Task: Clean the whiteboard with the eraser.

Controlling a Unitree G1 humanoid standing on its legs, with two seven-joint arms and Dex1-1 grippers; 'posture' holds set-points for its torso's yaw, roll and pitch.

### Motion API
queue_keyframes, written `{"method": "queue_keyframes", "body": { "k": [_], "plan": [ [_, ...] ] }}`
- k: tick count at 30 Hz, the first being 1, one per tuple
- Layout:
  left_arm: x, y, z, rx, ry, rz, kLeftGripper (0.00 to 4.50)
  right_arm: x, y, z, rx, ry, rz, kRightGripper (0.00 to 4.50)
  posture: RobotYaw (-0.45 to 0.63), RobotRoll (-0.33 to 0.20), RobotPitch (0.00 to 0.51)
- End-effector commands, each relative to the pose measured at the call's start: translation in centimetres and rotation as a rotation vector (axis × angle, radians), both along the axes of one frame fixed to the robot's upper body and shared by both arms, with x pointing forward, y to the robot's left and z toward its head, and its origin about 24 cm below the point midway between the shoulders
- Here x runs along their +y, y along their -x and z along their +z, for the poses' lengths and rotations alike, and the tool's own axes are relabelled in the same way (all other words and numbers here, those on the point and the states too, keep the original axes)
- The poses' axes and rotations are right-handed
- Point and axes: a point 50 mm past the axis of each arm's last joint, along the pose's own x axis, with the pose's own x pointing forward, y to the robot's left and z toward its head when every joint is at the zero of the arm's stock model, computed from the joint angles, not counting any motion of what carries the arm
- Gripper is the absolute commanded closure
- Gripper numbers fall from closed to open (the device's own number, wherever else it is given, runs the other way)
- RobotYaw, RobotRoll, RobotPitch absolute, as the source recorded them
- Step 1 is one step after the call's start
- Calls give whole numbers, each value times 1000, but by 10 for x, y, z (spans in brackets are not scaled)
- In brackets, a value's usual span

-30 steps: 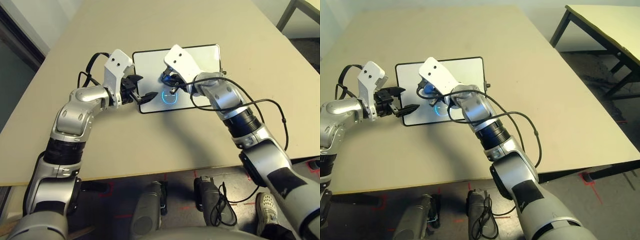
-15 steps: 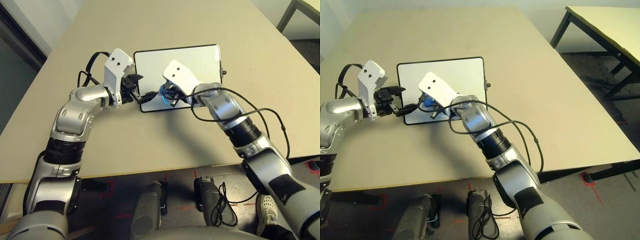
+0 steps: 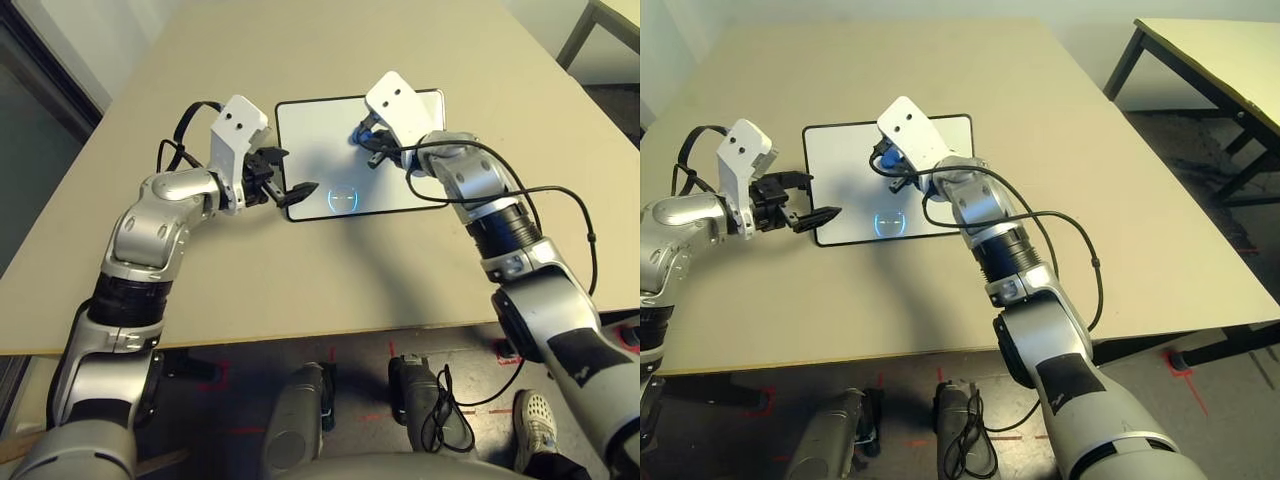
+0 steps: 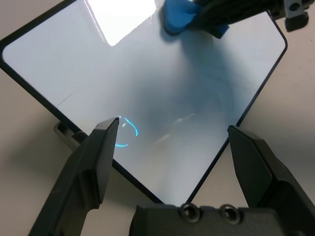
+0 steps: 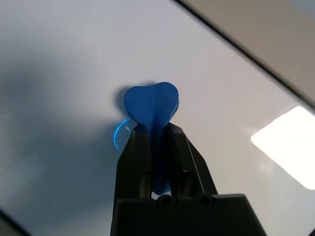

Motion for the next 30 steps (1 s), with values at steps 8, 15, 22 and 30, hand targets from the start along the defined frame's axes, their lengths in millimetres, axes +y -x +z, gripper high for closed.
{"method": "queue_keyframes", "body": {
  "k": [8,15,22,30],
  "plan": [
    [-4,-2,0,3,-14,-24,0,-4,23,-47,179,94,-7,4198,32,0,168],
    [-4,-4,3,-21,0,-19,0,-17,9,-15,113,6,-83,4200,31,0,171],
    [1,-15,29,-221,139,81,0,-32,6,93,-132,-255,-160,4209,40,0,171],
    [60,-28,69,-595,321,501,0,-108,-2,102,-167,-329,-481,4221,36,0,163]
  ]
}}
